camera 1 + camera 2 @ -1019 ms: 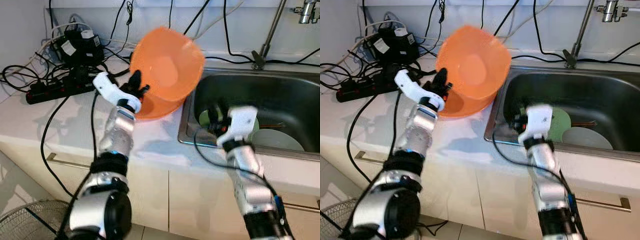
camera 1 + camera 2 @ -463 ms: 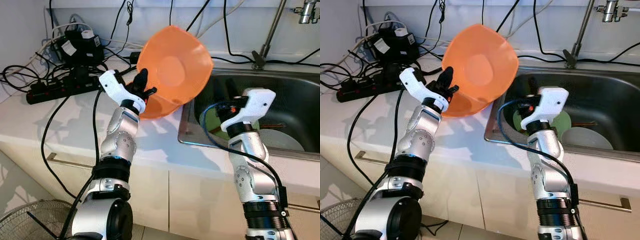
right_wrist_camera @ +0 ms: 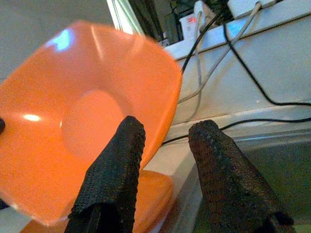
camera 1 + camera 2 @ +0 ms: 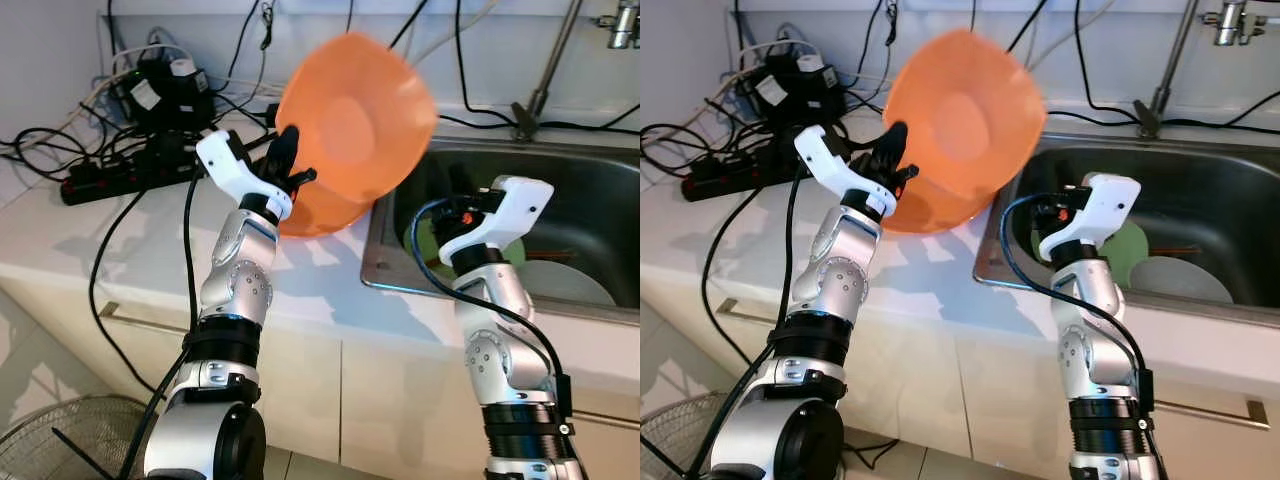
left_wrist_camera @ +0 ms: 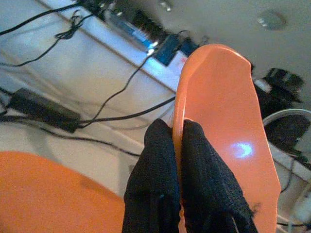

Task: Kitchen organization

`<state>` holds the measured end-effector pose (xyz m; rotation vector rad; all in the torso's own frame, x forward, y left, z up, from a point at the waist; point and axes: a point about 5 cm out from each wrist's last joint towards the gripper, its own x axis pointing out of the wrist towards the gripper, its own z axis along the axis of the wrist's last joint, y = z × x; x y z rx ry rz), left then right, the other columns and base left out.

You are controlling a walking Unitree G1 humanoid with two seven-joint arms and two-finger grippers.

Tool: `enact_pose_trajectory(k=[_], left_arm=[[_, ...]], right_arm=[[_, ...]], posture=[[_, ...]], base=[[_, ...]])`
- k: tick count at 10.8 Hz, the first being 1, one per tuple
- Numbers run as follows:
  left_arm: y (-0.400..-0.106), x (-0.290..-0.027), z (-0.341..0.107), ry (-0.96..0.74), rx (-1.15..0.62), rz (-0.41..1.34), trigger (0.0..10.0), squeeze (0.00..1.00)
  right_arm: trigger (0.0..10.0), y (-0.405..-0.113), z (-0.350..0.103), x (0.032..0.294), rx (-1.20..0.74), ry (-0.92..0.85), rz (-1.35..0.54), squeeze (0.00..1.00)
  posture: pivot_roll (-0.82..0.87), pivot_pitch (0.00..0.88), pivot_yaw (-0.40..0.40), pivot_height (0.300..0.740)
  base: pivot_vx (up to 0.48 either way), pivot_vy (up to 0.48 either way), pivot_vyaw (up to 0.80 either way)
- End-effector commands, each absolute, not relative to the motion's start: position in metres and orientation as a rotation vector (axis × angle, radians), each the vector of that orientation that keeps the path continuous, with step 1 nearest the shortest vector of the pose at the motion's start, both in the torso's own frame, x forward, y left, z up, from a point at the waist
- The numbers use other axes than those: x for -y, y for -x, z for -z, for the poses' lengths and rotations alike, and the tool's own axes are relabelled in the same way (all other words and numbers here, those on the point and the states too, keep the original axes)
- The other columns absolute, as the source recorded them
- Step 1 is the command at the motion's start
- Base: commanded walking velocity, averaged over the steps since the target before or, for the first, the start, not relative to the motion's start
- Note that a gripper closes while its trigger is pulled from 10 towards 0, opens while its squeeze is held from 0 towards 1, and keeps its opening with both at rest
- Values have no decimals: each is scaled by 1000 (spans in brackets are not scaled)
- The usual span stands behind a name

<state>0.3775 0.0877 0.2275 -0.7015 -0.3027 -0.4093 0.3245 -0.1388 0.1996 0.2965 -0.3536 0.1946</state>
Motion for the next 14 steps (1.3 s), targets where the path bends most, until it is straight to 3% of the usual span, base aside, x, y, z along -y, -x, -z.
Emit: enact_pose_trajectory(k=[1,7,14], left_arm=[[-371,-76,-232,739,333,468,10000,0],[-361,-58,-231,743,310,588,10000,0],[-357,-56,-232,787,314,617,10000,0]], right_arm=[[10000,-324,-202,137,353,-316,-206,0],[10000,-325,-199,136,327,-356,-210,0],[10000,-327,-196,140,306,-404,-166,0]], posture=[[-9,0,88,740],[-6,0,87,740],[-5,0,85,740]], base=[[0,0,0],[0,0,0],[0,0,0]])
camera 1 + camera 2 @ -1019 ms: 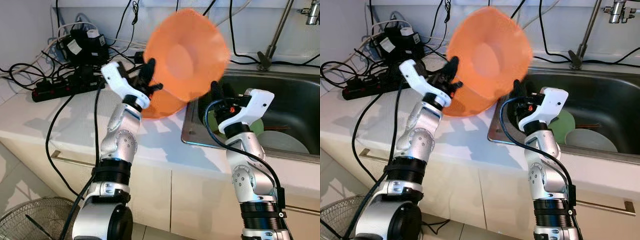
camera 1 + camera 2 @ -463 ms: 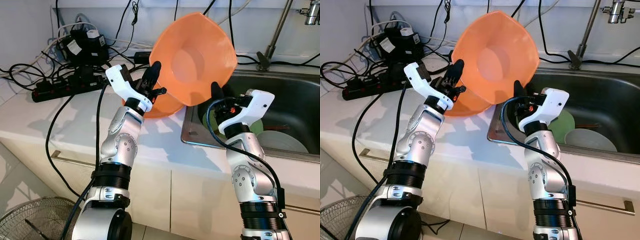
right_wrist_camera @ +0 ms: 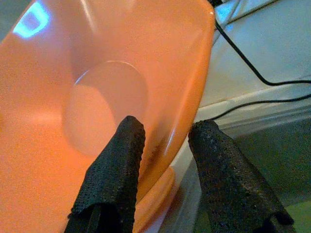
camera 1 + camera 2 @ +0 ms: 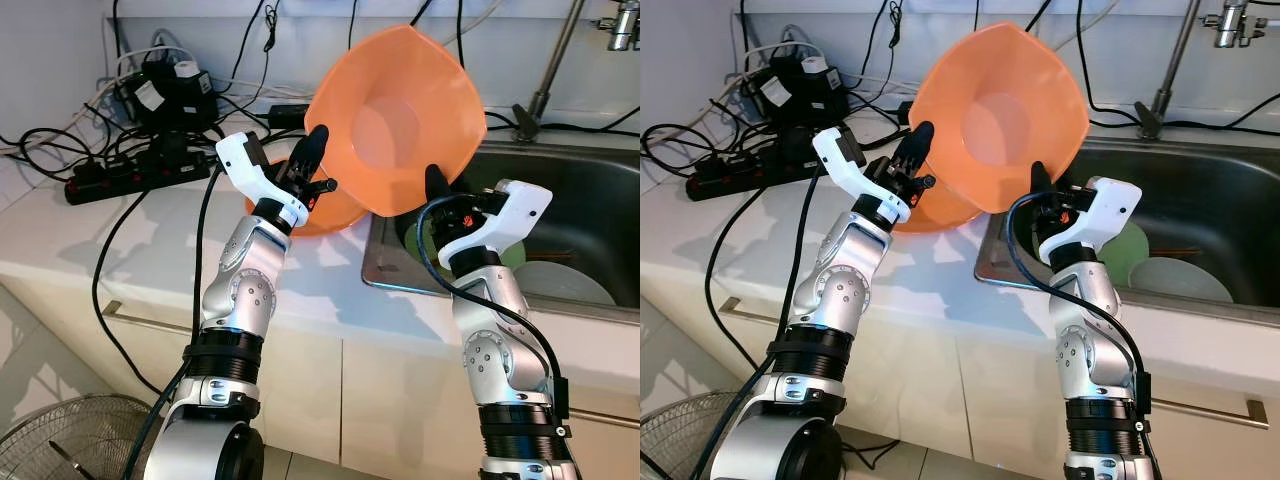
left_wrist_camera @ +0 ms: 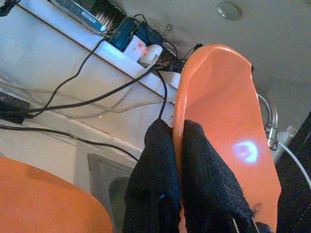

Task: Kitchen organization

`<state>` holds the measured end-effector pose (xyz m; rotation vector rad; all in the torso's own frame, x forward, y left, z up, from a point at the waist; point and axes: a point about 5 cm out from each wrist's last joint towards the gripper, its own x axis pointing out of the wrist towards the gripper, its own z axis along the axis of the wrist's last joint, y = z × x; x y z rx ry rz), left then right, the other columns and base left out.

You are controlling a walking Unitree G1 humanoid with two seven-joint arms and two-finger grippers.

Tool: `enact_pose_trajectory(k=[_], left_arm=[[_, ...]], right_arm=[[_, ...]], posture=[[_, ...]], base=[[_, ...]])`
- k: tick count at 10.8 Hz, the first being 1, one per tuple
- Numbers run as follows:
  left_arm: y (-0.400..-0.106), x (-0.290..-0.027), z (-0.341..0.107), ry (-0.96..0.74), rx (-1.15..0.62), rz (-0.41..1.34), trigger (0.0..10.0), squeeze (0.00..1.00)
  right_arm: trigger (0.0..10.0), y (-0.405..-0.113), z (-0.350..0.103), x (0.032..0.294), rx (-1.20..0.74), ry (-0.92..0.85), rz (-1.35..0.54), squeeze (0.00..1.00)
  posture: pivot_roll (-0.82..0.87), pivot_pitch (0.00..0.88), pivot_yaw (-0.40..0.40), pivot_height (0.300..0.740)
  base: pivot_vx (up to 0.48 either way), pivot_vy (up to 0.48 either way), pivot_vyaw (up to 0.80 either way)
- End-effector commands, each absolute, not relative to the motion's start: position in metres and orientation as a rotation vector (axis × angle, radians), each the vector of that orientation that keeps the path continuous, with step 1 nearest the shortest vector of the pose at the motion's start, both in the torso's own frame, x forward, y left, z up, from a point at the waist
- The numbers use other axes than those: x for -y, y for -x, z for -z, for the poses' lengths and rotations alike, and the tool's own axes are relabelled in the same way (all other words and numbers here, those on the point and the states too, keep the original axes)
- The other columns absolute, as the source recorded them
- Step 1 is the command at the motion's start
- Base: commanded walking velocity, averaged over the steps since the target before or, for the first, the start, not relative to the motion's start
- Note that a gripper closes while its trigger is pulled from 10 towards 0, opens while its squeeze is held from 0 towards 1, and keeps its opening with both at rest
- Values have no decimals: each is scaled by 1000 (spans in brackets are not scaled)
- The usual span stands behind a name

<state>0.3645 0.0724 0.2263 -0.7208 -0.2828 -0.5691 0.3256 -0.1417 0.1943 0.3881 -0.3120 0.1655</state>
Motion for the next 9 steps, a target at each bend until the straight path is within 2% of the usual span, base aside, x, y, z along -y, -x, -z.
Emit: enact_pose_trajectory(k=[1,2,9], left_arm=[[-357,-55,-231,795,310,621,10000,0],[-356,-54,-229,798,301,626,10000,0],[-351,-41,-203,651,182,671,10000,0]], right_arm=[[9686,-328,-195,140,302,-416,-163,0],[0,-328,-195,140,292,-438,-157,0],[0,-328,-196,141,285,-598,-153,0]], posture=[[-5,0,84,740],[-5,0,83,740],[-4,0,87,740]], base=[[0,0,0],[0,0,0],[0,0,0]])
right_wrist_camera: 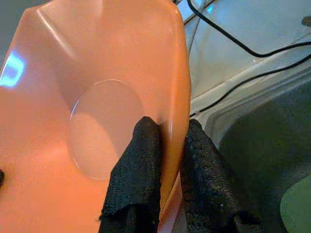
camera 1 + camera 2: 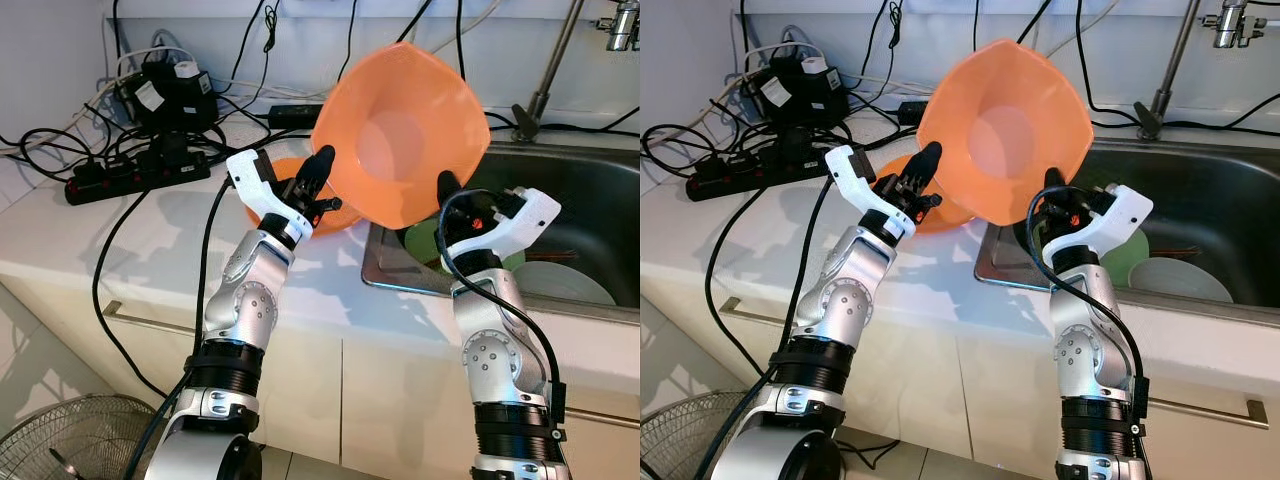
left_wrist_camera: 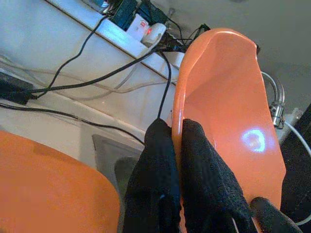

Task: Kitchen organization

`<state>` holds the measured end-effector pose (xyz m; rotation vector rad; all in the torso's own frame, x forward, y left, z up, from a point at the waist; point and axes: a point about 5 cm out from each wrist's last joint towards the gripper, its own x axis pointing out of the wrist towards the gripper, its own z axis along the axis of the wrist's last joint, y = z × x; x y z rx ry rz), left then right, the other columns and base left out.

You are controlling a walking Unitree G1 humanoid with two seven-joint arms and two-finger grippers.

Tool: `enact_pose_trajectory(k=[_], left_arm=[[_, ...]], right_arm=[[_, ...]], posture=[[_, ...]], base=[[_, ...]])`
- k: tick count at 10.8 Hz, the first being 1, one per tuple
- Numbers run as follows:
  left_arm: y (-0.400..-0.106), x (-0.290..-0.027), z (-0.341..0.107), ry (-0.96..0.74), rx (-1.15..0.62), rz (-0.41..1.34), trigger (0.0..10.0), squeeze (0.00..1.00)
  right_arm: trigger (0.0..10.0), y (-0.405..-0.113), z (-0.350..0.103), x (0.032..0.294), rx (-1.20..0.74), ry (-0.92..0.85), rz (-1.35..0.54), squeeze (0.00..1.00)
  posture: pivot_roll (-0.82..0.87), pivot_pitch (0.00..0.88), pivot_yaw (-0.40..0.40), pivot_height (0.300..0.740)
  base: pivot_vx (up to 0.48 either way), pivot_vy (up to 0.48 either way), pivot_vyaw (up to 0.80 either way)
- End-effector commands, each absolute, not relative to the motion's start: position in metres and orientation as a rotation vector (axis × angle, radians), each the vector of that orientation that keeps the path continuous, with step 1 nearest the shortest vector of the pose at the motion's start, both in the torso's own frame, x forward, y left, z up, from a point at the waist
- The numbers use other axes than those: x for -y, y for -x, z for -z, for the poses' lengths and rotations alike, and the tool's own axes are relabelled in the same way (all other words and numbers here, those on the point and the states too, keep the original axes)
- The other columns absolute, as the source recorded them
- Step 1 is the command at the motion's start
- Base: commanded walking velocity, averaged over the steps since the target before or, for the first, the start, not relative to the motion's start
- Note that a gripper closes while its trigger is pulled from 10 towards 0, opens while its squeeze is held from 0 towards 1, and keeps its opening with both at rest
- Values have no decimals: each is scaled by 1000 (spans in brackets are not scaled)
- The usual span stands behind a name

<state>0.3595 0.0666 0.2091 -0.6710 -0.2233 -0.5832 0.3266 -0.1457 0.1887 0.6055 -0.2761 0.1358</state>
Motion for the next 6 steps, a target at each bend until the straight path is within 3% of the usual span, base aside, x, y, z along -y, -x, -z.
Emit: enact_pose_trajectory(k=[1,6], left_arm=[[-351,-40,-201,650,167,669,10000,1000],[-343,-31,-191,533,115,736,10000,1000]], right_arm=[[0,-328,-196,141,283,-606,-153,0],[0,-331,-198,153,294,-713,-77,0]], posture=[[-4,0,87,740],[0,0,89,740]], base=[[0,0,0],[0,0,0]])
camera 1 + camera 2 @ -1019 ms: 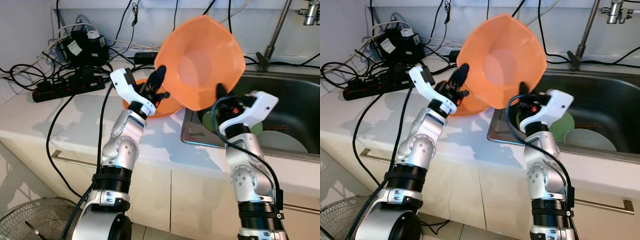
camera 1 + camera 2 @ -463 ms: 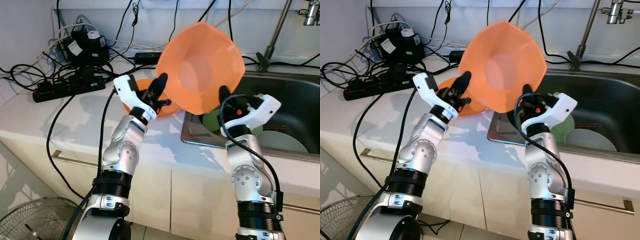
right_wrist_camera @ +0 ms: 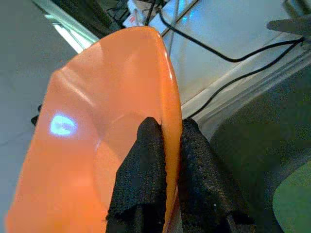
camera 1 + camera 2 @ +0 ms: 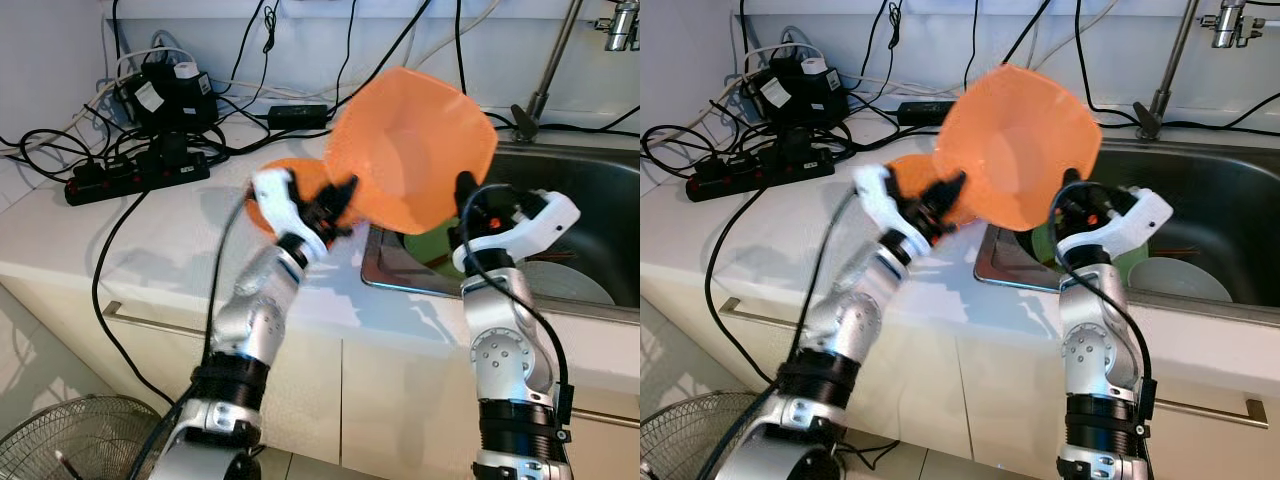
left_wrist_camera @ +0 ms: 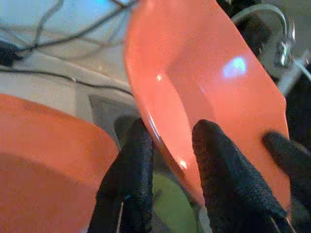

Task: Kitchen organization

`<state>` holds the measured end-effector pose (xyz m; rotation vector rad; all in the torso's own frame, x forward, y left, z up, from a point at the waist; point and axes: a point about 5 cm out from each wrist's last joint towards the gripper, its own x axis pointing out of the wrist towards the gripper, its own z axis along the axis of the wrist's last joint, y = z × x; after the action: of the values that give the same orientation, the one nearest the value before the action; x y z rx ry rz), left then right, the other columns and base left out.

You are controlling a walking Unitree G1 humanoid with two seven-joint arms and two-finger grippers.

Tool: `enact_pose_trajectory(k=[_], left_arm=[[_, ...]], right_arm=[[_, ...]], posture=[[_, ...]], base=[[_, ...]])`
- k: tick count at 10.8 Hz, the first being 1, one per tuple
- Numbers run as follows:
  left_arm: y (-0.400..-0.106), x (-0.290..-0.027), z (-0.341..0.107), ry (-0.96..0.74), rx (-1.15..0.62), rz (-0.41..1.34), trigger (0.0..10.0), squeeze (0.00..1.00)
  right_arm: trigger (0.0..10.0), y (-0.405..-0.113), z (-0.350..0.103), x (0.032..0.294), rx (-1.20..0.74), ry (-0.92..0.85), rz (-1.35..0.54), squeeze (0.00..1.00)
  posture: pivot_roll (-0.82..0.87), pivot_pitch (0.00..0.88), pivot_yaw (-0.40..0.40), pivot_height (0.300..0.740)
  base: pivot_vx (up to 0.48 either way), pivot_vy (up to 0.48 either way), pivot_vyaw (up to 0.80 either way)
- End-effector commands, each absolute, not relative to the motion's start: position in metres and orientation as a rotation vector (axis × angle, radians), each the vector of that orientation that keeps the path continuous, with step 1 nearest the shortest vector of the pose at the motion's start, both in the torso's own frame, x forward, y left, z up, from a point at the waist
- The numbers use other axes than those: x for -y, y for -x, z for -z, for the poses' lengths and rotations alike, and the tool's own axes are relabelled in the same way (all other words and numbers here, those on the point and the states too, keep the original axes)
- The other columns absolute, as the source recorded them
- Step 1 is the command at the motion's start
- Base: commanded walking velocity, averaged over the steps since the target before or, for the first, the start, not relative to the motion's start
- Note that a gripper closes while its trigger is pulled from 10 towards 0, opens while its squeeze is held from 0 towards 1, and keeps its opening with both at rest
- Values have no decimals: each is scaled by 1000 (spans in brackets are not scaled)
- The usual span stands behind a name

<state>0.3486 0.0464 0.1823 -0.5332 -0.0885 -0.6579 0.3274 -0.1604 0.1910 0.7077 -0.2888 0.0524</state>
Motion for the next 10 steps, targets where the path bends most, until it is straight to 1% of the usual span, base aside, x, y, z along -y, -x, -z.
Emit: enact_pose_trajectory(k=[1,2,3,4,5,6,7,8,10], left_arm=[[-340,-29,-188,492,102,759,10000,659],[-336,-25,-180,408,63,799,10000,0],[-333,-23,-175,360,39,820,10000,0],[-328,-22,-167,307,8,849,10000,0],[-326,-22,-164,287,-4,860,10000,0],[-322,-23,-157,234,-38,876,10000,0],[-321,-24,-154,216,-54,876,10000,0],[-318,-26,-150,188,-70,891,10000,0],[-315,-29,-147,146,-87,897,10000,0]], right_arm=[[0,-331,-200,157,302,-731,-58,0],[0,-333,-202,163,320,-747,-21,0],[0,-334,-205,169,335,-745,7,0],[0,-335,-209,186,375,-742,90,0],[0,-336,-210,193,391,-736,126,0],[3647,-336,-210,210,401,-666,213,0],[4824,-336,-209,216,396,-641,251,0],[10000,-336,-210,226,399,-556,292,0],[10000,-339,-205,239,374,-289,350,0]], posture=[[1,0,89,740],[2,0,88,740],[2,0,88,740],[4,0,88,740],[3,0,89,740],[5,0,88,740],[6,0,88,740],[6,0,88,740],[9,0,88,740]], base=[[0,0,0],[0,0,0],[0,0,0],[0,0,0],[0,0,0],[0,0,0],[0,0,0],[0,0,0],[0,0,0]])
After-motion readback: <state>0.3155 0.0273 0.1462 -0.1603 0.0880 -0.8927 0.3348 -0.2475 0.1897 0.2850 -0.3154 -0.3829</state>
